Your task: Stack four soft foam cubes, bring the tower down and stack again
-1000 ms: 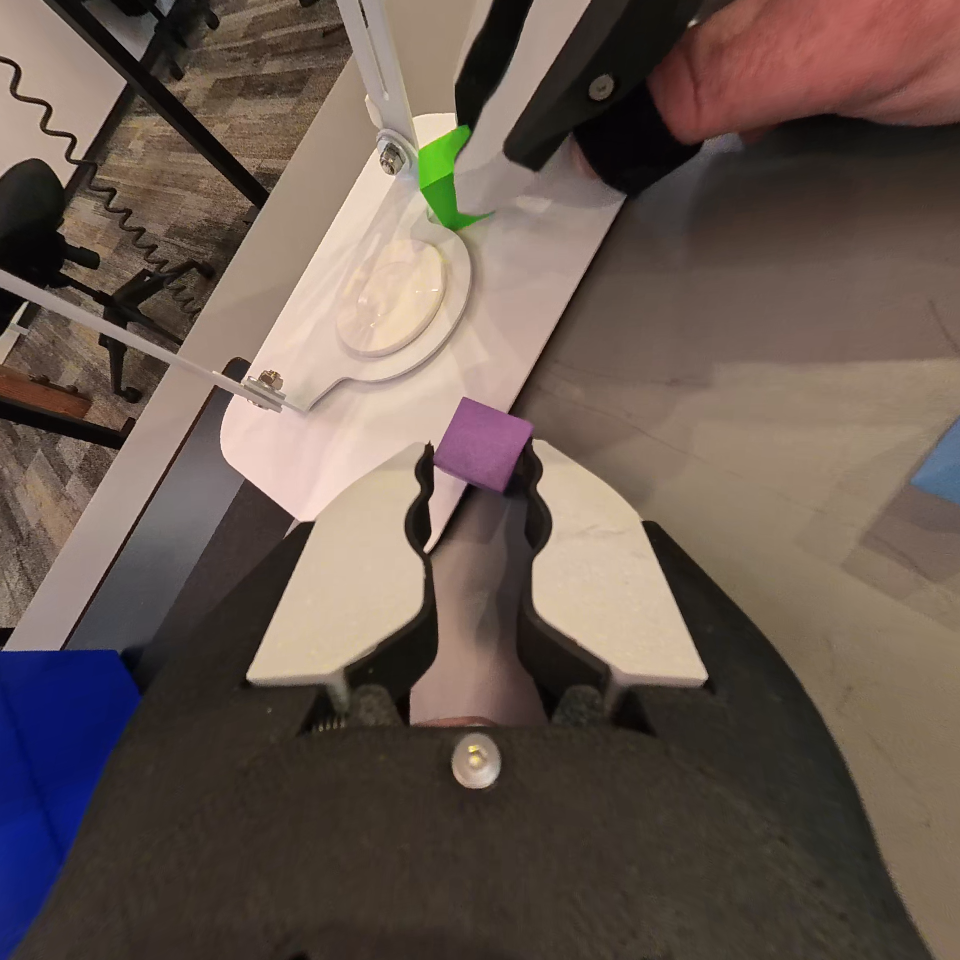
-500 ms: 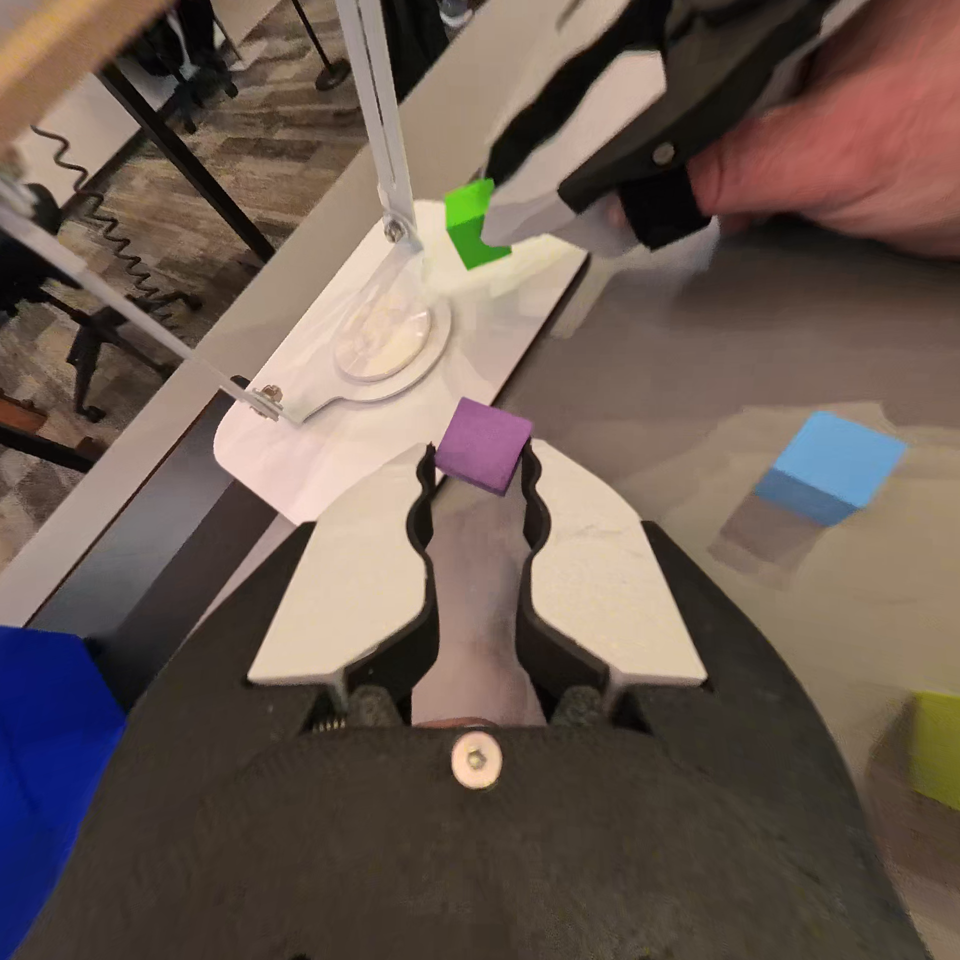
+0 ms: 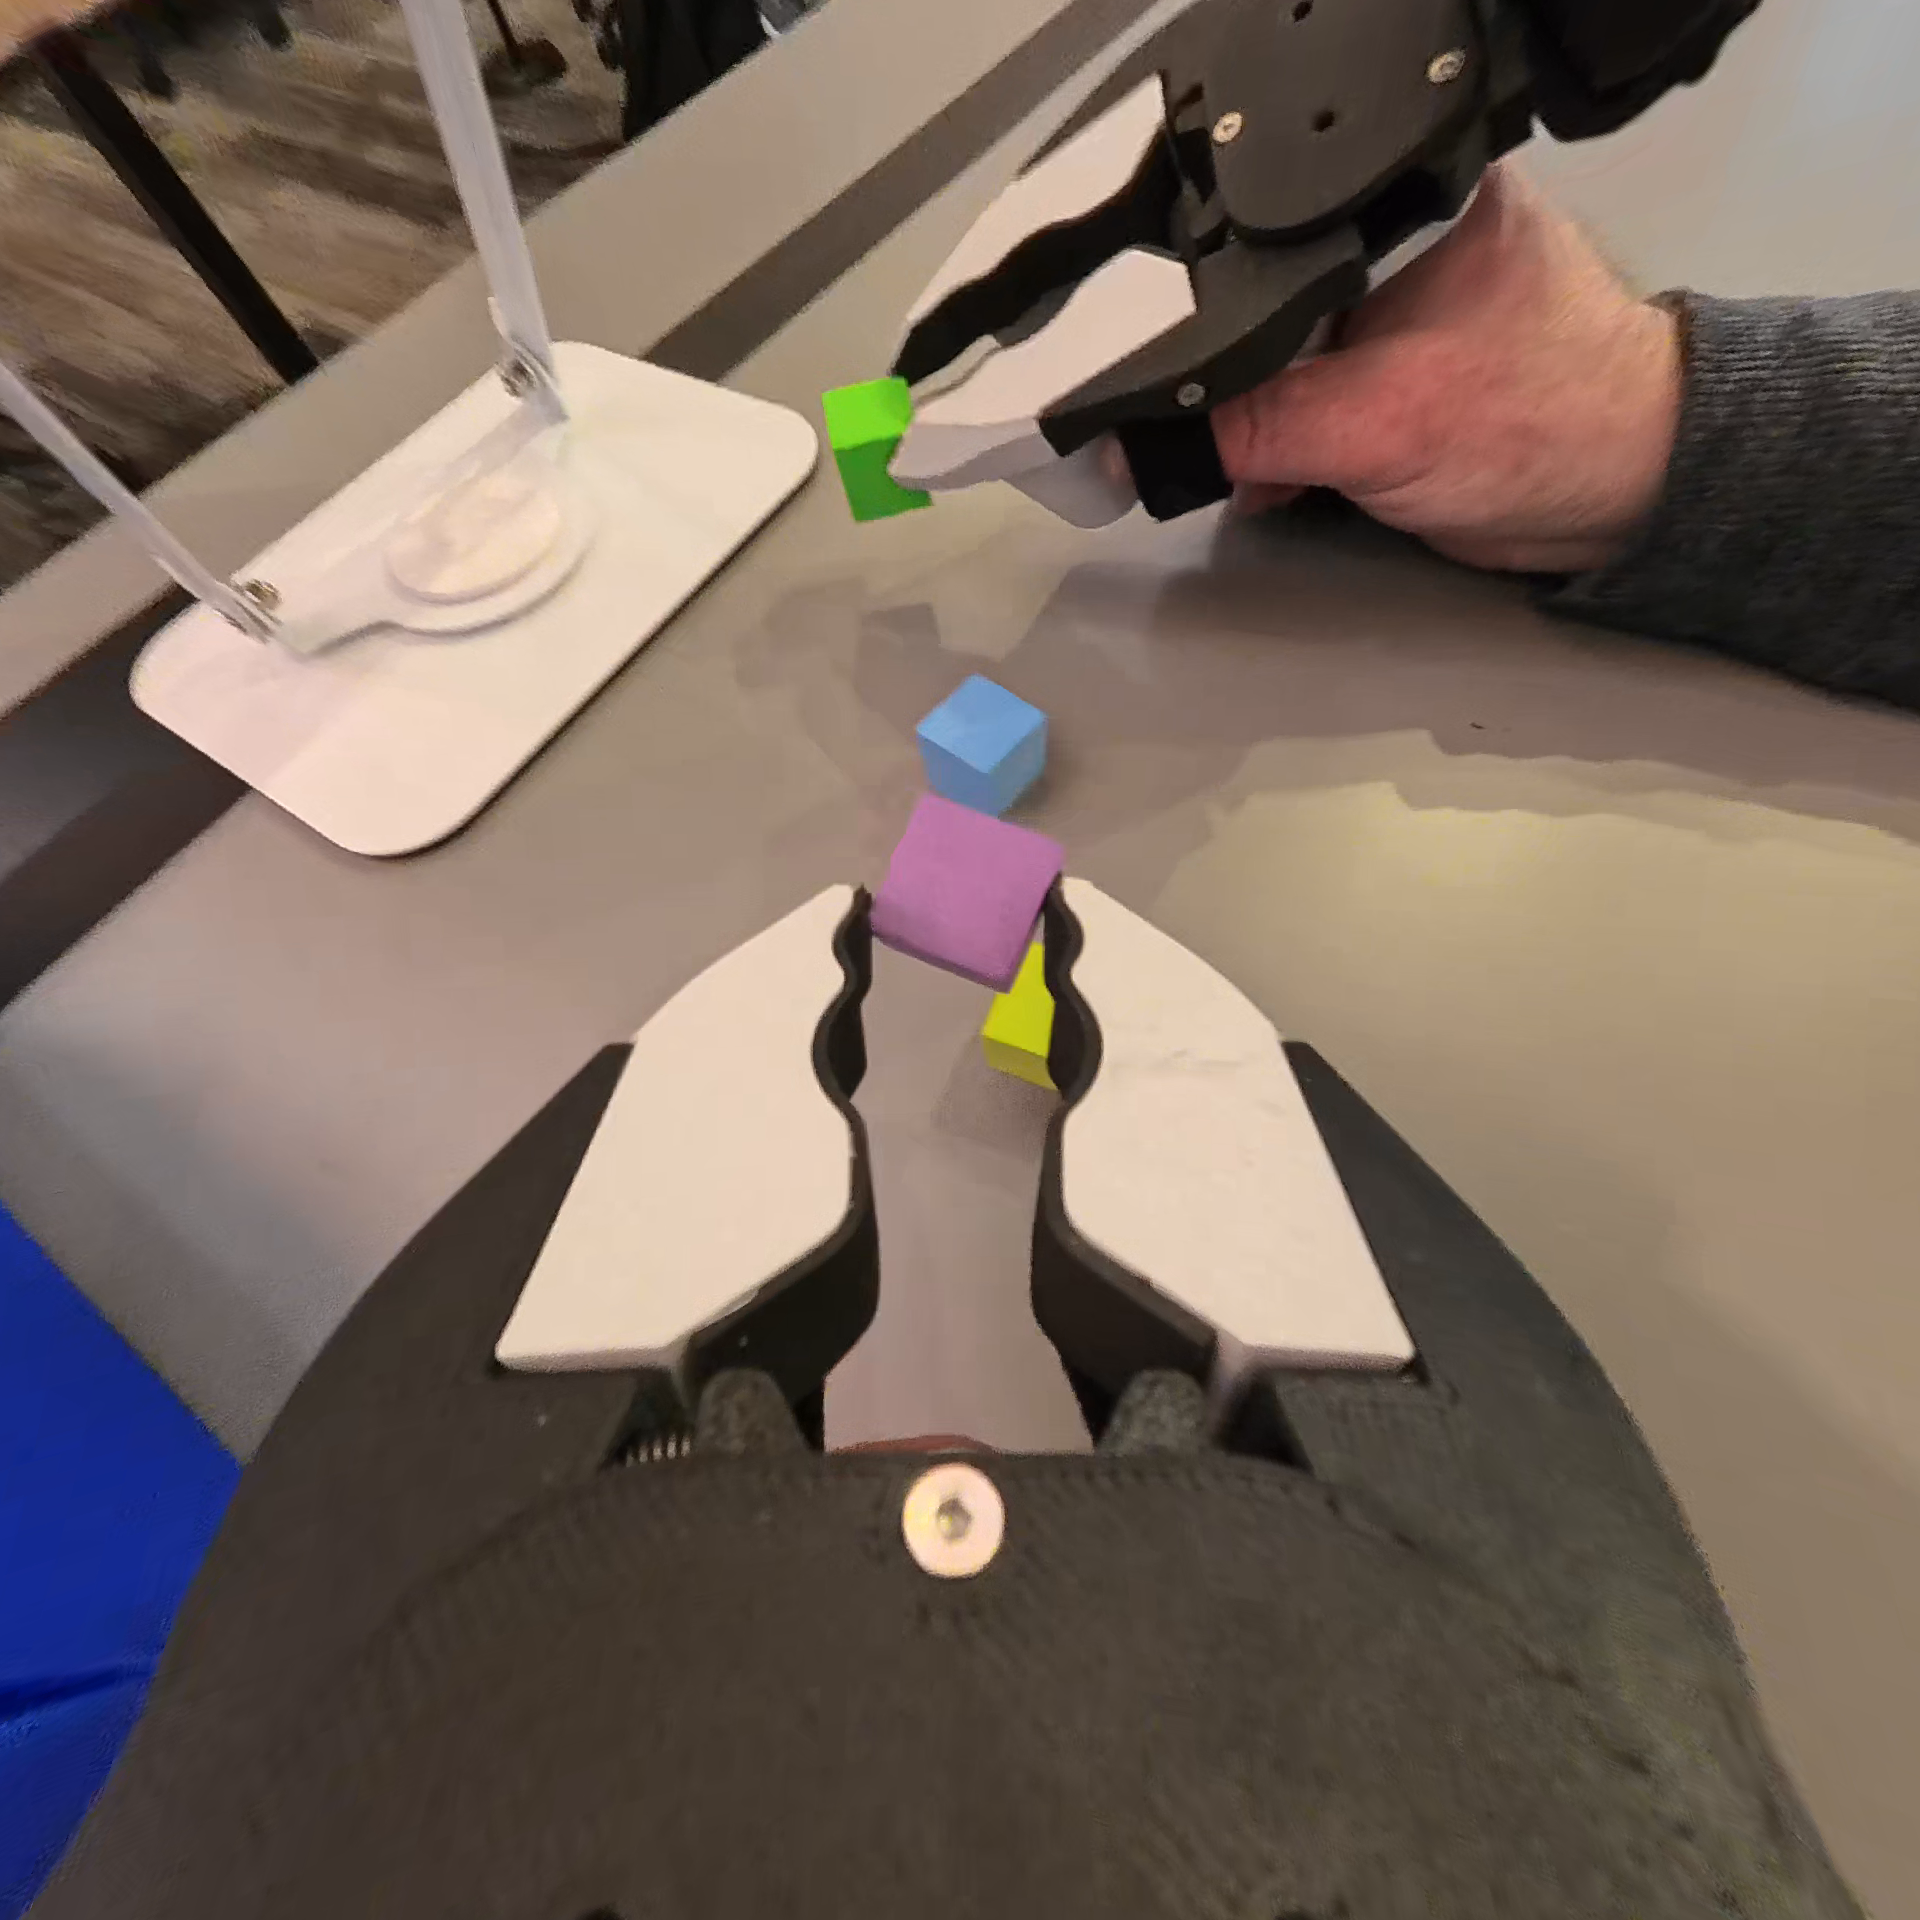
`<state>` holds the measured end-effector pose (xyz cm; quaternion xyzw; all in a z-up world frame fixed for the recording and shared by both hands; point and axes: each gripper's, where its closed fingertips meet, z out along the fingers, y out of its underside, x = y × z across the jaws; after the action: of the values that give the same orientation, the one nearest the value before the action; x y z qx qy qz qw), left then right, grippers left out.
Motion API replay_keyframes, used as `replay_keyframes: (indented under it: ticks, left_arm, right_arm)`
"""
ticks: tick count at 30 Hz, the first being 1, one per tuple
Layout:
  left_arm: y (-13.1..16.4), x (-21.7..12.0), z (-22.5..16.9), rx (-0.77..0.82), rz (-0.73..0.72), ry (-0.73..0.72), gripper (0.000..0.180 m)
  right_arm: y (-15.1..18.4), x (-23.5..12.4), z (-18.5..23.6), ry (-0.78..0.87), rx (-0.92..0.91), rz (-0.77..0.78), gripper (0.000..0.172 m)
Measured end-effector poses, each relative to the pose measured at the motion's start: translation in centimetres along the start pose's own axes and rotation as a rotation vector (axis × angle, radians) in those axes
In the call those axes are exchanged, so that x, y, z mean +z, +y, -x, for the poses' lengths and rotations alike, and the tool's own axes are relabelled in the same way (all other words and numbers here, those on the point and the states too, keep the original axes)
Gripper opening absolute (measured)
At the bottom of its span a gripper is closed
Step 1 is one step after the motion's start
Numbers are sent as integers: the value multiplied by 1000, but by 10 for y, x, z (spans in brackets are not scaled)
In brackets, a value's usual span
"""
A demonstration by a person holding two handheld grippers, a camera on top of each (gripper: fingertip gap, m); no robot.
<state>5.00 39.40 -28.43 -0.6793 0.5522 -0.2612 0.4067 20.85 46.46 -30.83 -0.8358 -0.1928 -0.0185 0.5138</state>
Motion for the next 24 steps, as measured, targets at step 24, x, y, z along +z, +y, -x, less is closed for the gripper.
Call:
replay_keyframes:
  ticks: [24]
  left_arm:
    - [22,10,-19,81,204,-65,31]
  right_arm:
    - [-1,7,14,-64,-30,19,26]
